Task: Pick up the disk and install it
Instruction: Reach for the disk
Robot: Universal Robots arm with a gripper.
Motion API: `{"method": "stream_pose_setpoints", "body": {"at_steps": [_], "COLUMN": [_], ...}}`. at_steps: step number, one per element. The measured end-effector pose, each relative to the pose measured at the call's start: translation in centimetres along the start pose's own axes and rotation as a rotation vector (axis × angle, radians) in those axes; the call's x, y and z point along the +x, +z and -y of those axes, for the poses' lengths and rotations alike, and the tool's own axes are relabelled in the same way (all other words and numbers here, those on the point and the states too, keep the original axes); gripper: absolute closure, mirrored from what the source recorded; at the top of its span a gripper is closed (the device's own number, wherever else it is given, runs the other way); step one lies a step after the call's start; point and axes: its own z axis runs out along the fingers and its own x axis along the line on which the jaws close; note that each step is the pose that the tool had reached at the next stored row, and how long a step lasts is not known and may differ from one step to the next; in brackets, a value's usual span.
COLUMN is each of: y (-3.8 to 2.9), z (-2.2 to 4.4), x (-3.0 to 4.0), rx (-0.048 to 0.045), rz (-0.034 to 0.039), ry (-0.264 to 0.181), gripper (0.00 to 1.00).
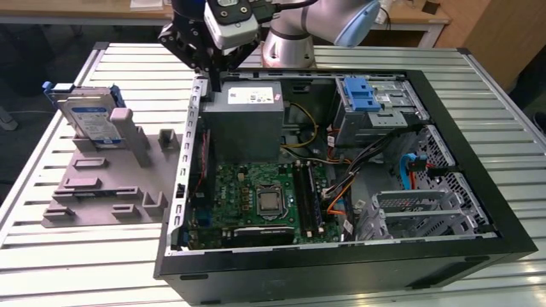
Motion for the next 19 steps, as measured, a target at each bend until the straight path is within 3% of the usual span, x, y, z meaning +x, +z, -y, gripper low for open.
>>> {"method": "stream_pose_setpoints", "body": {"at_steps": [10, 19], "y": [0.15, 0.19], "z": [-0.04, -0.46], "x": [1.19, 2.81], "rx": [0.0002, 0.0002], "rz": [-0.0003, -0.0003], "ry": [0.0, 0.0], "gripper": [0.89, 0.89]}}
